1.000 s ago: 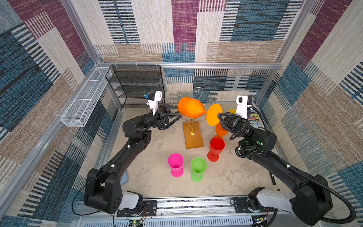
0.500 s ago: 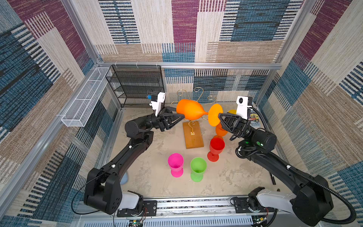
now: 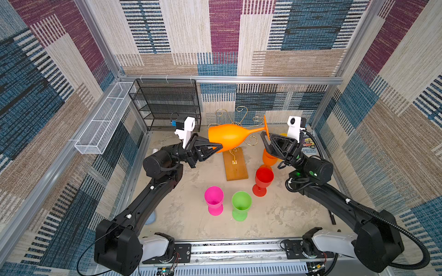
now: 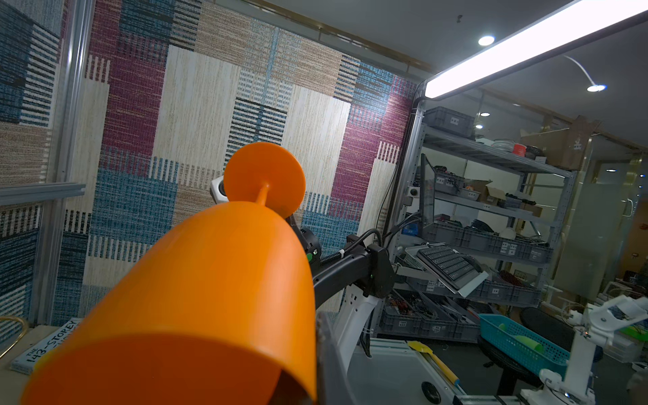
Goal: Take the wine glass off the wine glass rack
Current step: Place the wine glass at the center of the table.
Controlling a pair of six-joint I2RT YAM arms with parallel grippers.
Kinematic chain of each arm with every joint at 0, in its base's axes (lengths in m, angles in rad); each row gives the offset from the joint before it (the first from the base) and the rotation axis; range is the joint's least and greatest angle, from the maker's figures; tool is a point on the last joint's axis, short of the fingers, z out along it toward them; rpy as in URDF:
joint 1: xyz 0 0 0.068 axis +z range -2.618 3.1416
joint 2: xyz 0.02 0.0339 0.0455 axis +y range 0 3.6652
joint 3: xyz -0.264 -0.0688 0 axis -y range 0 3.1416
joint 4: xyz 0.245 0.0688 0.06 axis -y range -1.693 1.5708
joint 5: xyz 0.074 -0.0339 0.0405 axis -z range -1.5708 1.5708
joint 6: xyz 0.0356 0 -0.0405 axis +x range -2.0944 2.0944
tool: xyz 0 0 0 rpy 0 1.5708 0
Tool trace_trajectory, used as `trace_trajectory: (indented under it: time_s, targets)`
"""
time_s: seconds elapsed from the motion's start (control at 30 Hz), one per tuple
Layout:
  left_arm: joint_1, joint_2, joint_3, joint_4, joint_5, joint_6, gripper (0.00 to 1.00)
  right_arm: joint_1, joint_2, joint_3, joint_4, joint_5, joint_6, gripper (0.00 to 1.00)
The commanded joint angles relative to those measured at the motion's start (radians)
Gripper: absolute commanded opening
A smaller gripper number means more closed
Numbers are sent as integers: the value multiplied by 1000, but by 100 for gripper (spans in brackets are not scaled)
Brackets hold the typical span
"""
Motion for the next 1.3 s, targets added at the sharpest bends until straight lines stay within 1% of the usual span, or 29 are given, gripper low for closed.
trace_trajectory:
  time_s: [0.0, 0.1, 0.13, 0.2, 0.23, 0.27, 0.3, 0.33, 0.37, 0.4, 0.43, 0.47, 0.53, 0.6, 0.63, 0.73, 0.83, 0.93, 1.03, 1.07, 1.17, 1.27]
  targets:
    - [-1, -31, -4, 11, -12, 1, 0, -1, -29, -3, 339, -29, -46, 54]
    - [-1, -66, -5, 9, -12, -3, 0, -8, -95, -8, 201, -32, -154, 61]
    - [-1, -80, -6, 7, -12, -5, 0, -12, -131, -4, 98, -34, -218, 62]
    - [-1, -109, -7, 0, -12, 1, 0, -12, -221, 14, -170, -16, -397, 65]
    - [-1, -129, -7, -26, -12, 19, 0, -12, -284, 41, -369, 15, -528, 66]
    - [-1, -153, -8, -78, -16, 57, 0, -12, -341, 76, -571, 81, -651, 69]
    - [-1, -178, -9, -165, -21, 109, 0, -12, -383, 103, -717, 146, -742, 69]
    - [-1, -219, -6, -311, -30, 205, 0, -12, -426, 122, -837, 214, -823, 70]
    - [-1, -265, 3, -508, -53, 336, 0, -12, -464, 140, -930, 282, -892, 70]
    - [-1, -307, 19, -704, -100, 463, 0, -12, -490, 160, -1014, 337, -940, 70]
    - [-4, -347, 48, -941, -163, 605, 0, -12, -511, 181, -1099, 392, -986, 70]
    - [-4, -376, 82, -1108, -228, 701, 0, -12, -527, 204, -1177, 441, -1033, 70]
    - [-4, -407, 149, -1346, -340, 810, 0, -12, -548, 231, -1295, 526, -1088, 70]
    - [-4, -430, 206, -1509, -446, 852, 0, -12, -568, 238, -1374, 615, -1128, 70]
    - [-4, -443, 234, -1593, -523, 868, 0, -12, -583, 230, -1400, 657, -1146, 70]
    - [-4, -487, 303, -1803, -734, 917, 0, -12, -620, 194, -1423, 730, -1179, 70]
    - [-4, -537, 350, -1944, -879, 961, 0, -12, -635, 171, -1437, 796, -1203, 70]
    - [-4, -567, 381, -2069, -985, 991, 0, -12, -625, 168, -1465, 851, -1224, 71]
    - [-4, -557, 414, -2218, -1075, 1015, 0, -12, -595, 174, -1497, 872, -1245, 72]
    - [-4, -549, 416, -2256, -1089, 1020, 0, -12, -585, 176, -1508, 881, -1247, 73]
    - [-4, -509, 387, -2348, -1101, 1026, 0, -12, -561, 167, -1515, 903, -1246, 73]
    - [-3, -459, 335, -2408, -1067, 1023, 0, -12, -545, 152, -1506, 921, -1243, 73]
